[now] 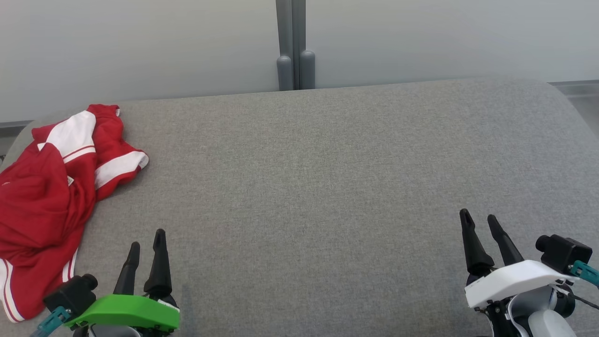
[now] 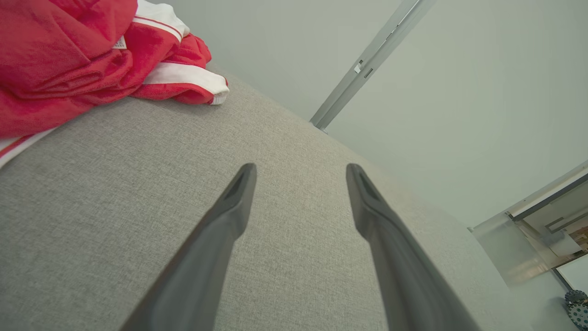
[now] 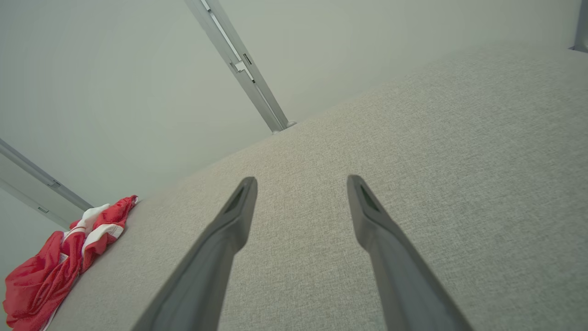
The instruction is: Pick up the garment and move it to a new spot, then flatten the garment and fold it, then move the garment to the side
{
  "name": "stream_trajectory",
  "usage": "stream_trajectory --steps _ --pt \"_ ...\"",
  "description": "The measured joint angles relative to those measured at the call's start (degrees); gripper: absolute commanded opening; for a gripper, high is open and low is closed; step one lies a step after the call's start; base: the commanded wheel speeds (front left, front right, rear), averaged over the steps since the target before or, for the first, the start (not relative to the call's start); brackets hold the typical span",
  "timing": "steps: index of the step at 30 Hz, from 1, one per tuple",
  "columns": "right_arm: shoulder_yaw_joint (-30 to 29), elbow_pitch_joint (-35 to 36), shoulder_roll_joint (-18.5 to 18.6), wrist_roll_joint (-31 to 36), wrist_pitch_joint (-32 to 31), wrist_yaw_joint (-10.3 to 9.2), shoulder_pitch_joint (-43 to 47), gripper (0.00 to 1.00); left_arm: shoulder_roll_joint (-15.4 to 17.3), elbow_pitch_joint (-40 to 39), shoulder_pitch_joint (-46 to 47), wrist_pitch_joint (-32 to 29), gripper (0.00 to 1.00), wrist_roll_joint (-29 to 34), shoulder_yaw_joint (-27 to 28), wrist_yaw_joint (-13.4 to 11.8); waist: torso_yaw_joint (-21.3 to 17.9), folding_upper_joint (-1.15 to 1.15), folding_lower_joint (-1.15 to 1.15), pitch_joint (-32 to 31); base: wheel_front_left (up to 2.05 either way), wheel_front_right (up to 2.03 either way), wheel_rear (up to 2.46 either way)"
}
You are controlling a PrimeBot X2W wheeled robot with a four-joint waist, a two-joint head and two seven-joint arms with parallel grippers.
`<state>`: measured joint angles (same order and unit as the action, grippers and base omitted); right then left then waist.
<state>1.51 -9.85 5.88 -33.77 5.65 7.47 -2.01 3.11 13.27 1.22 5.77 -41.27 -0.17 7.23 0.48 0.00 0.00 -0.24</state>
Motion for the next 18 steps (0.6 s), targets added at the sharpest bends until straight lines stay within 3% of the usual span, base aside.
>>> stream_trajectory --steps 18 --pt "0.97 -1.46 1.08 12.51 2.86 0.01 0.21 1.0 1.88 -0.1 -0.05 2.91 1.0 12.9 -1.32 0.05 -0.2 0.0 0.0 -0.25 0.0 0.0 0.0"
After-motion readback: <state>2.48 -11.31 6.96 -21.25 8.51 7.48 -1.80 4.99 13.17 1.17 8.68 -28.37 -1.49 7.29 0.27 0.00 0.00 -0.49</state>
